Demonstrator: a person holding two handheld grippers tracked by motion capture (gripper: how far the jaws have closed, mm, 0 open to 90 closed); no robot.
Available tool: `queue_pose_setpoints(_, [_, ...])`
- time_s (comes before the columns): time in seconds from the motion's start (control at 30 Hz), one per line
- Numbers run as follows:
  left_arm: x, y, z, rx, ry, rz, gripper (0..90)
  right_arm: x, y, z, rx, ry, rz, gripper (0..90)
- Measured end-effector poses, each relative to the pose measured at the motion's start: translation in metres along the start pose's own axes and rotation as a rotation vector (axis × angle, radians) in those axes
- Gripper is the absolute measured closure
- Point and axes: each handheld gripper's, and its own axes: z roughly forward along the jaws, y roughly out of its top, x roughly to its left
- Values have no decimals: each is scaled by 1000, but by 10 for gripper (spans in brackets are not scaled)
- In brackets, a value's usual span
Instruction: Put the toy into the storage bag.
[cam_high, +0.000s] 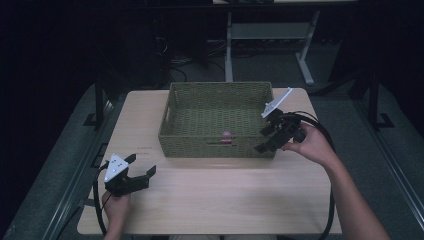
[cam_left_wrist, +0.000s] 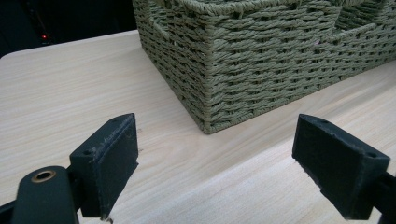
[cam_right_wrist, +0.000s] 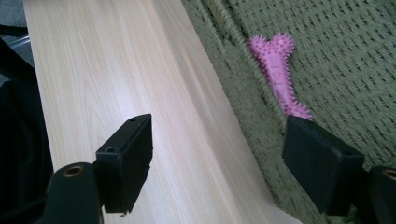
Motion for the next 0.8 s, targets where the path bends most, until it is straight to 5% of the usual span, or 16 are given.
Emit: queue_pose_setpoints(0.8, [0, 0, 0, -1, 0, 0, 139, 11, -31, 19, 1, 27, 23, 244])
